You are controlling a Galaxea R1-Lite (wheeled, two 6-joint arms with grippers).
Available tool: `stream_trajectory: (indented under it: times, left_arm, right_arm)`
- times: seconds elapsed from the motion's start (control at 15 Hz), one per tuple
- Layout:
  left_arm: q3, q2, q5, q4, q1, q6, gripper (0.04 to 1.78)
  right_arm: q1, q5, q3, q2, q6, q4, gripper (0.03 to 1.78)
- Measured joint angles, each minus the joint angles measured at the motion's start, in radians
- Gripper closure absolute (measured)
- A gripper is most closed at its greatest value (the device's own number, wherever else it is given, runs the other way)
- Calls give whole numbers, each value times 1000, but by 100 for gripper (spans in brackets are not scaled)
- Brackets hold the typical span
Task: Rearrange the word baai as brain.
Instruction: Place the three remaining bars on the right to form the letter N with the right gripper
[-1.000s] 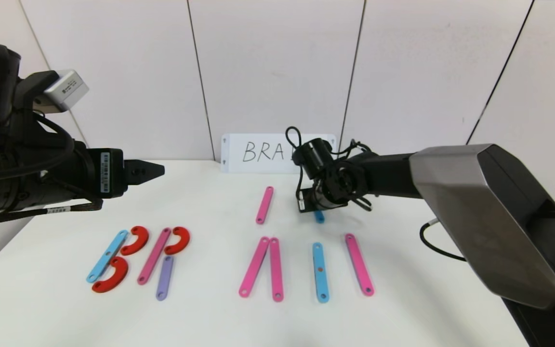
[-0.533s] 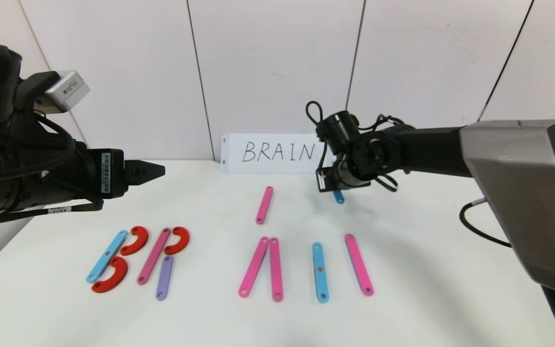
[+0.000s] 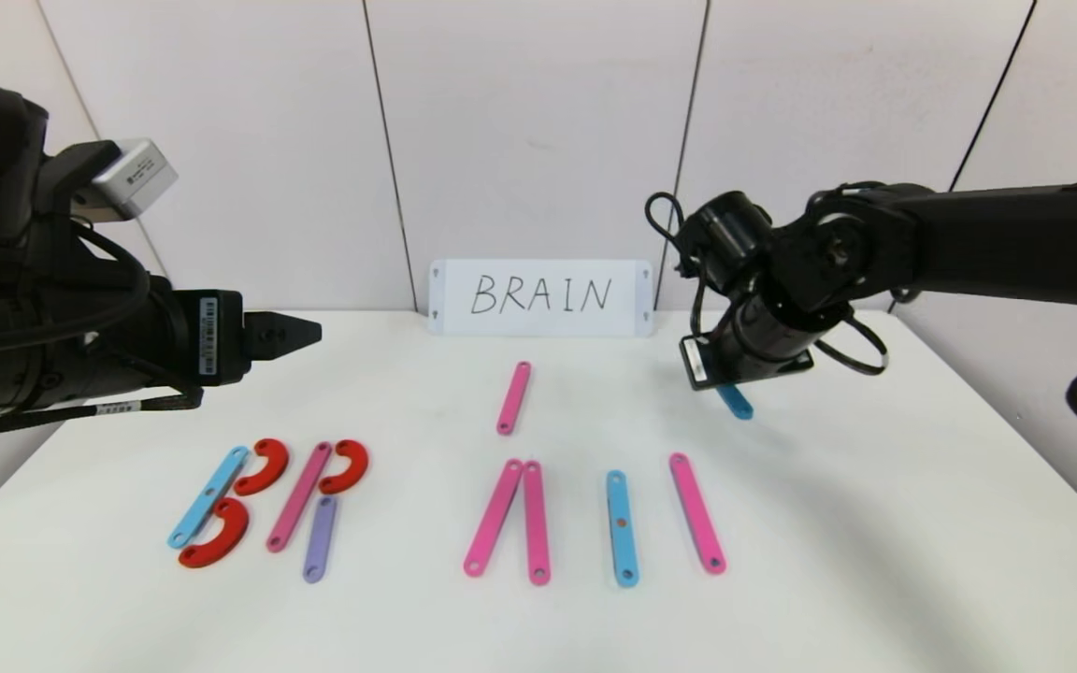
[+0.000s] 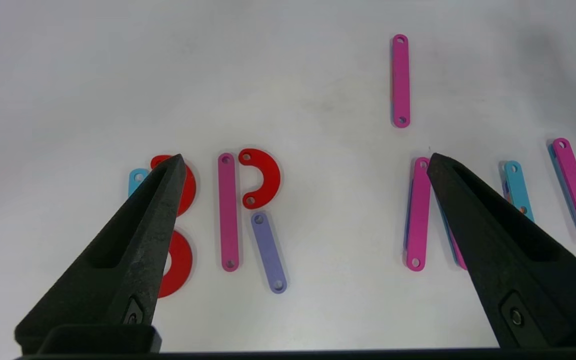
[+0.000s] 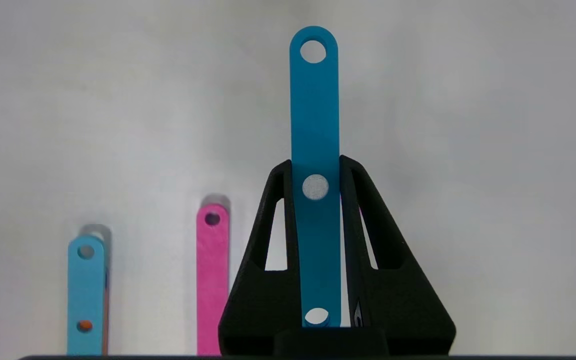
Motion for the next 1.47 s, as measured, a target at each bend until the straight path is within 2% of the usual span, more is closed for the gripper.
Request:
stream_trajectory:
  times: [0.33, 0.47, 0.6, 0.73, 0.93, 1.13, 1.47]
  left_arm:
    - [1, 4, 0, 0, -1, 0, 13]
    - [1, 6, 0, 0, -1, 0, 13]
    - [1, 7, 0, 0, -2, 0, 13]
    - [3, 8, 0, 0, -3, 0, 13]
    - [3, 12, 0, 0, -4, 0, 13]
    - [3, 15, 0, 0, -4, 0, 13]
    - [4, 26, 0, 0, -5, 0, 13]
  right_arm:
    - [35, 15, 250, -180, 12, 0, 154]
    - [65, 40, 368, -263, 13, -3, 154]
    - [103, 84, 484, -333, 14, -41, 154]
    - [133, 123, 596, -383, 14, -140, 154]
    - [160, 181, 743, -417, 8, -360, 154]
    - [147, 201, 845, -393, -27, -576, 154]
    - [48, 219, 880, -363, -85, -602, 154]
